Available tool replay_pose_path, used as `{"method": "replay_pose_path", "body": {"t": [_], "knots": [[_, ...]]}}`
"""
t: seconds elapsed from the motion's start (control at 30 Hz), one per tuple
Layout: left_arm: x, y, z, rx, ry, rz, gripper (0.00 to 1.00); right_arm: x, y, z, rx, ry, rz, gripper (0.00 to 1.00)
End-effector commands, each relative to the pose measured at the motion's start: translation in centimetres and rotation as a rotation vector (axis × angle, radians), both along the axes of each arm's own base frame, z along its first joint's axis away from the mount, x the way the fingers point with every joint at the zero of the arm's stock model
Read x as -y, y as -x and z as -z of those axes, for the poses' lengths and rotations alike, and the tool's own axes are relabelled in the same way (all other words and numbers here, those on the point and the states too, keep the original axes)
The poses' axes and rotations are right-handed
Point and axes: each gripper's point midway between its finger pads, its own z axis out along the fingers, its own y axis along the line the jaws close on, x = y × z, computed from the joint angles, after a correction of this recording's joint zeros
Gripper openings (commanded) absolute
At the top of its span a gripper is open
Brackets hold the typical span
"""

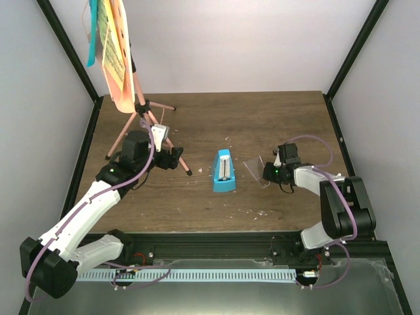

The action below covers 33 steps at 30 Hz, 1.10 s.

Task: Pack up the instrument practice props

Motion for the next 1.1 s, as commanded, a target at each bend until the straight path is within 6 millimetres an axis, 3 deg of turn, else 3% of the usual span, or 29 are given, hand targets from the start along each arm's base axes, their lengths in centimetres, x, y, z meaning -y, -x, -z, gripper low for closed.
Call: {"method": "replay_pose_path", "body": {"t": [0.0,0.23,0.4,0.5,0.63,0.73,0.83,0.97,1.07], "knots": [[-0.4,-0.2,-0.4,0.029,-0.014,-0.013,0.89,0.4,0.4,0.8,-0.048,0.040,0.021,0.13],[-0.6,-0.3,-0.4,0.035,-0.019,-0.022,0.89,0.9,0.6,-0.4,0.001,0.046,0.052,0.02],[-0.8,-0.2,-0.7,0.046,-0.021,-0.030,0.89,1.3,0.5,-2.4,0.080,0.041,0.080,0.01],[-1.2,-0.2,-1.1,0.065,-0.021,-0.043,0.89,0.8,-0.2,-6.6,0.202,-0.006,0.070,0.01],[-1.5,0.4,-2.4,0.112,0.017,-0.051,0.89,-2.3,-0.1,-16.1,0.462,-0.176,-0.074,0.01],[-1.0,1.1,-3.6,0.125,0.073,-0.022,0.90,-5.7,1.8,-22.5,0.583,-0.334,-0.279,0.01],[0.2,2.2,-5.3,0.107,0.150,0.037,0.90,-8.9,4.9,-26.1,0.571,-0.492,-0.514,0.01],[1.9,4.1,-7.7,0.076,0.241,0.151,0.90,-12.0,9.0,-27.9,0.470,-0.606,-0.754,0.01],[3.5,6.1,-9.9,0.051,0.326,0.275,0.90,-14.3,12.3,-27.3,0.345,-0.653,-0.883,0.01]]}}
